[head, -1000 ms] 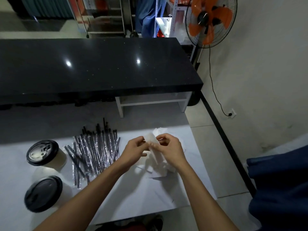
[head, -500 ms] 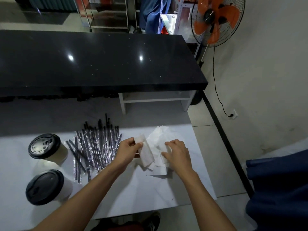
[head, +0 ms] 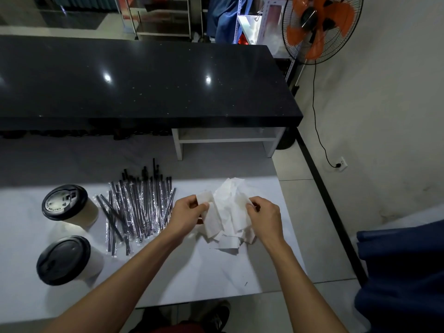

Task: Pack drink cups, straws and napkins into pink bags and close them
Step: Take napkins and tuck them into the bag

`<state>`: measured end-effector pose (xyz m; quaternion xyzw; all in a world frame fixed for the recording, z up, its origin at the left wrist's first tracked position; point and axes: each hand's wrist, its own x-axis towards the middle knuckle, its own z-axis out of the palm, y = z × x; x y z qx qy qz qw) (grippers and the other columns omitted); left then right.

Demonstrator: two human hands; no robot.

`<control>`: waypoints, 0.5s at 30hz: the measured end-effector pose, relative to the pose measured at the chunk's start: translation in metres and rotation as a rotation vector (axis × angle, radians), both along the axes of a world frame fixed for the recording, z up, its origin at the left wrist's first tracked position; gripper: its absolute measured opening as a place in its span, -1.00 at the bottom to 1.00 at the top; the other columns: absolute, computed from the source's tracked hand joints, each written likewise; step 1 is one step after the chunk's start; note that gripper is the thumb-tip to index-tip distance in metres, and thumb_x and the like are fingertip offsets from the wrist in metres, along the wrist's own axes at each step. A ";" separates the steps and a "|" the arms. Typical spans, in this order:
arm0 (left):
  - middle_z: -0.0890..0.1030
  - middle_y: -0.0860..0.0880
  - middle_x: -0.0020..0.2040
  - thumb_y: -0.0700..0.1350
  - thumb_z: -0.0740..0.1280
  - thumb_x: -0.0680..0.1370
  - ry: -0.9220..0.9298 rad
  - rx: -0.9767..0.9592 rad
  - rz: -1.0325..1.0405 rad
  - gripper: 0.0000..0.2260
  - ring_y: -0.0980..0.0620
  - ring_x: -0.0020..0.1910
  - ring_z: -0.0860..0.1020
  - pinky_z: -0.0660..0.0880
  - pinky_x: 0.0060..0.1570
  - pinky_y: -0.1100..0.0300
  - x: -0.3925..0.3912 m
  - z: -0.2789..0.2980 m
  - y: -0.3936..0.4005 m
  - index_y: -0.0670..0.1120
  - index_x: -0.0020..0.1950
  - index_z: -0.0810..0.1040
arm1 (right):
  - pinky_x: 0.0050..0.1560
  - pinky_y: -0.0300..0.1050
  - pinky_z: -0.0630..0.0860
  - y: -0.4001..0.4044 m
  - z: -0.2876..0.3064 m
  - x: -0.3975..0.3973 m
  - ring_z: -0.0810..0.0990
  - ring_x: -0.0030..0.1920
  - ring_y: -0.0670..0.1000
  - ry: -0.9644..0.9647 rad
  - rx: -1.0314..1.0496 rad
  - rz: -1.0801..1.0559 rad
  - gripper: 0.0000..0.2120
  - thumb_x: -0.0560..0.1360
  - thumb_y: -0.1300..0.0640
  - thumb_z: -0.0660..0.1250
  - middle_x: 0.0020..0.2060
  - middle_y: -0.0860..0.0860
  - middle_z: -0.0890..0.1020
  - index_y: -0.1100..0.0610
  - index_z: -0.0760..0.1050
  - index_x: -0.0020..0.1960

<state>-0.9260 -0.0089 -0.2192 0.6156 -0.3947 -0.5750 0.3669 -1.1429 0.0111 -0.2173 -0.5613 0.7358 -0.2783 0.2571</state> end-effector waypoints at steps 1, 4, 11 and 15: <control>0.71 -0.08 -0.01 -0.26 0.35 0.61 -0.004 -0.003 -0.001 -0.92 -0.06 -0.03 0.68 0.63 -0.17 0.12 -0.002 0.001 0.000 -0.18 0.04 0.64 | -0.26 -0.09 0.51 0.000 0.003 -0.002 0.56 -0.26 -0.05 -0.024 -0.010 -0.001 -0.86 0.57 0.15 0.32 -0.31 -0.10 0.61 0.07 0.57 -0.17; 0.72 -0.11 -0.02 -0.28 0.35 0.61 0.001 -0.017 0.010 -0.90 -0.07 -0.06 0.69 0.66 -0.16 0.10 -0.007 0.004 0.001 -0.23 0.07 0.64 | -0.19 -0.08 0.52 0.000 0.018 -0.008 0.57 -0.23 0.01 -0.111 -0.050 0.032 -0.86 0.56 0.16 0.34 -0.30 -0.06 0.62 0.08 0.57 -0.17; 0.71 -0.15 -0.10 -0.31 0.34 0.60 0.044 -0.046 0.066 -0.91 -0.07 -0.14 0.68 0.66 -0.19 0.05 -0.018 0.015 -0.005 -0.23 -0.02 0.64 | -0.09 -0.26 0.57 -0.006 0.061 -0.010 0.61 -0.12 -0.15 -0.274 -0.075 0.144 -0.93 0.56 0.11 0.40 -0.18 -0.17 0.67 -0.03 0.65 -0.04; 0.71 -0.18 -0.09 -0.29 0.34 0.59 0.098 -0.029 0.109 -0.91 -0.12 -0.12 0.70 0.65 -0.19 0.02 -0.022 0.018 -0.004 -0.24 0.00 0.65 | -0.14 -0.23 0.58 -0.011 0.068 -0.005 0.61 -0.14 -0.13 -0.272 -0.145 0.097 -0.94 0.57 0.10 0.38 -0.19 -0.14 0.66 0.01 0.65 -0.01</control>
